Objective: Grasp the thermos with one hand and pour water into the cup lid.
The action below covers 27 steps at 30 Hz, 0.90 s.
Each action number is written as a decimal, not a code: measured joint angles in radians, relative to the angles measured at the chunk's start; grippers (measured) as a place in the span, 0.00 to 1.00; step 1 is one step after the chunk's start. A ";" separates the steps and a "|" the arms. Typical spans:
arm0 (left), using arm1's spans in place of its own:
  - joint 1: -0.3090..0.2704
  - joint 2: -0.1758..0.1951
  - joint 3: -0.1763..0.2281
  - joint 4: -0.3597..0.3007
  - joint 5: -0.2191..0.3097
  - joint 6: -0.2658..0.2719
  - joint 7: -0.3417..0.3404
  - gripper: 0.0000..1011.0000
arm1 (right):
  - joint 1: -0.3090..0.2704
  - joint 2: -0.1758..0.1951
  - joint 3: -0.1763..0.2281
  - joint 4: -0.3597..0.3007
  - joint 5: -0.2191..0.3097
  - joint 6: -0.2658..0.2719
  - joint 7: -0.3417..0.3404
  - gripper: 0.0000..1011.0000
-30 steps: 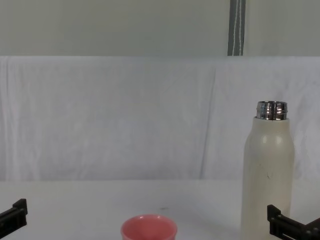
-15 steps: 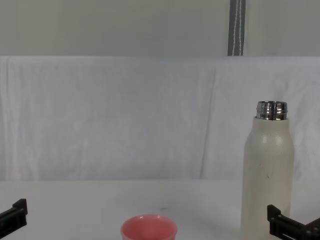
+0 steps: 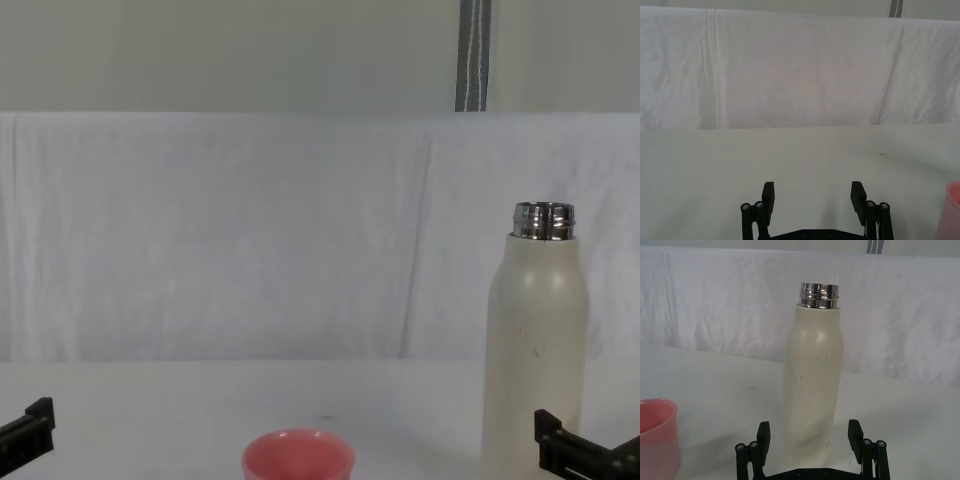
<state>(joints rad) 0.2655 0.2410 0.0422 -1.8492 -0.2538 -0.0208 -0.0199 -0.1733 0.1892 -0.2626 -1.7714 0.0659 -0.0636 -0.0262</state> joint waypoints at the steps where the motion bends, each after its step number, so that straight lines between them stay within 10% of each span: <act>1: 0.000 0.000 0.000 0.000 0.000 0.000 0.000 0.99 | 0.000 0.000 0.000 0.000 0.000 0.000 0.000 0.99; 27: 0.000 0.000 0.000 0.000 0.000 0.000 0.000 0.99 | -0.001 -0.008 0.008 0.001 0.006 -0.001 0.015 0.99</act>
<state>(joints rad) 0.2655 0.2410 0.0421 -1.8492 -0.2538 -0.0207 -0.0199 -0.1740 0.1816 -0.2546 -1.7700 0.0717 -0.0645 -0.0108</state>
